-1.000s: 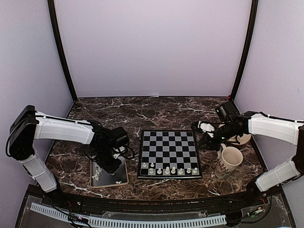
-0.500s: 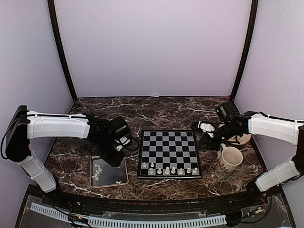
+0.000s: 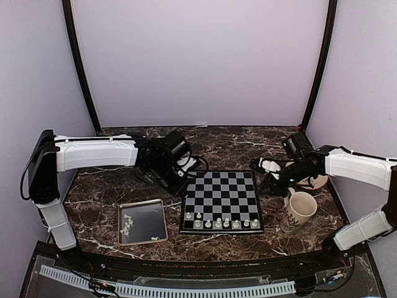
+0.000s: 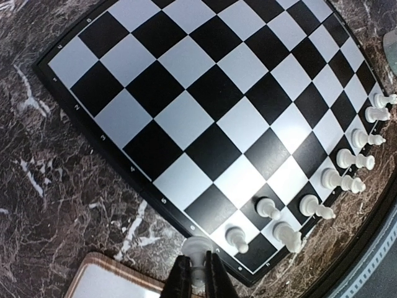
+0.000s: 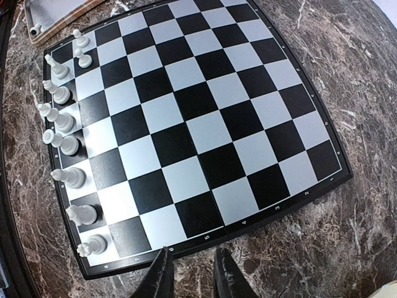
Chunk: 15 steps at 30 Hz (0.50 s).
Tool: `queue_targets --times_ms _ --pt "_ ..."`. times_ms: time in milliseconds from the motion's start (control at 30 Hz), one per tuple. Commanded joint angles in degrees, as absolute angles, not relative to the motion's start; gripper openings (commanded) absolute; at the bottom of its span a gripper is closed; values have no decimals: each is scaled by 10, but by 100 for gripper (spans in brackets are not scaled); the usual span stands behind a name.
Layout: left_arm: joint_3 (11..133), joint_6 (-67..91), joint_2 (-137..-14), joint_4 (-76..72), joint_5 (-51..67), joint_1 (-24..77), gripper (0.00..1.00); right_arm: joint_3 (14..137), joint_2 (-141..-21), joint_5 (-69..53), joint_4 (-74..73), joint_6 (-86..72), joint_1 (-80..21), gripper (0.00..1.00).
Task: Set up the chess pieces on the board
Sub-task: Place the pawn on c2.
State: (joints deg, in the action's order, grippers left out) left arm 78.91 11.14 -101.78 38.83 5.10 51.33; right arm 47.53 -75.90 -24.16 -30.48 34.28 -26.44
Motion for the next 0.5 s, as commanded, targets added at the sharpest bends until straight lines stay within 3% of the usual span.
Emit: queue_targets --times_ms 0,467 --pt "839 81 -1066 392 44 526 6 470 -741 -242 -305 348 -258 24" --pt "944 19 -1171 425 62 574 7 472 -745 -242 -306 348 -258 24"
